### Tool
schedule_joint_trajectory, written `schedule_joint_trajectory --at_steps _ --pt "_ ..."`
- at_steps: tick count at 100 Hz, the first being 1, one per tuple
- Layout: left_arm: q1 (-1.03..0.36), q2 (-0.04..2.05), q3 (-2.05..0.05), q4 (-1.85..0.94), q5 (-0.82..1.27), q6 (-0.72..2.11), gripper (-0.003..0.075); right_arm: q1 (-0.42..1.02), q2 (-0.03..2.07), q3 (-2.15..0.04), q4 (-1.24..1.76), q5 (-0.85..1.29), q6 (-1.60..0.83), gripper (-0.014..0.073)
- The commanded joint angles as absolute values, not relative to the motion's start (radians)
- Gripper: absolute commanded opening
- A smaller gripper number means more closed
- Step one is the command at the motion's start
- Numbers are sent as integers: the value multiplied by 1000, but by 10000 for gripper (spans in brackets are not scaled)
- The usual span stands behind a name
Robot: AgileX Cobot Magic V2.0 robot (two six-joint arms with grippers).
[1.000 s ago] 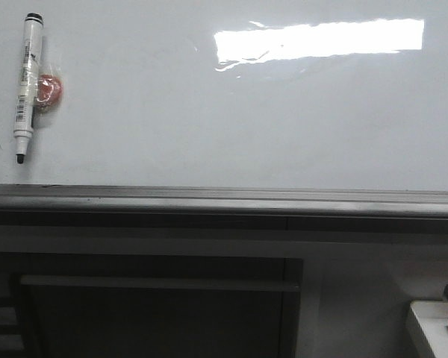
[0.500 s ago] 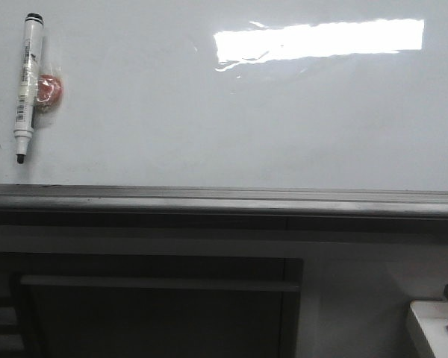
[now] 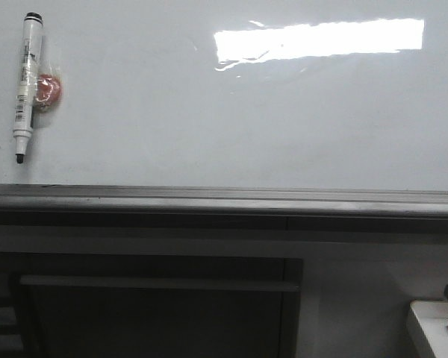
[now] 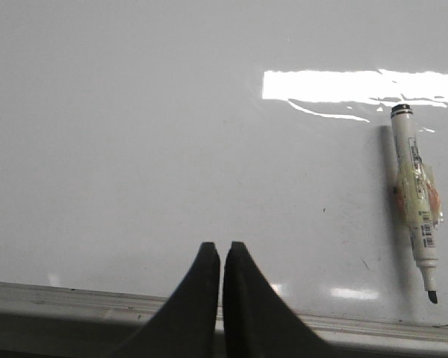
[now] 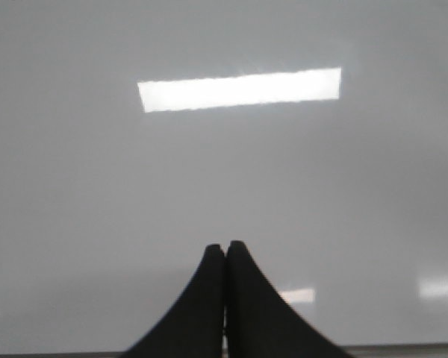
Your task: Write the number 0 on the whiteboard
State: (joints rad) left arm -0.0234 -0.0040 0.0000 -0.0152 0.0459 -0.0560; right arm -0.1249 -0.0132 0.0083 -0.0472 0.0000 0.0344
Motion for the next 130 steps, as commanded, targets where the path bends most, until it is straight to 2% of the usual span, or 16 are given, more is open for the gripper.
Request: schedule_joint_trajectory --at_steps 1,21,31,49,63,70,87,92,100,113,130 --pt "-24 -29 1 -28 -40 -56 -21 -129 -19 -13 16 25 27 -67" --pt "-24 77 -110 -43 102 -56 -21 -95 144 -139 33 201 27 -67" --pt "-24 169 -176 -41 80 -56 -20 -80 244 -211 35 312 27 -67" --pt "-24 278 -222 -44 -36 -56 -20 -76 340 -264 74 300 27 -67" --pt "-24 307 -226 -71 -29 -56 -11 -76 343 -264 75 290 27 -67" --pt "-24 311 -226 -71 -29 -56 57 -76 343 -264 82 282 27 -67" --pt "-24 314 -228 -78 -31 -56 384 -71 343 -264 84 232 27 -67" --pt "-24 314 -228 -82 -49 -56 440 -71 343 -264 84 232 27 -67" --pt "-24 314 -228 -97 -98 -56 448 -71 343 -262 84 230 27 -67" --pt "-24 328 -232 -84 -174 -56 413 -71 343 -262 116 227 27 -67" --pt "-66 423 -242 -21 -223 -56 404 -71 343 -262 164 234 27 -67"
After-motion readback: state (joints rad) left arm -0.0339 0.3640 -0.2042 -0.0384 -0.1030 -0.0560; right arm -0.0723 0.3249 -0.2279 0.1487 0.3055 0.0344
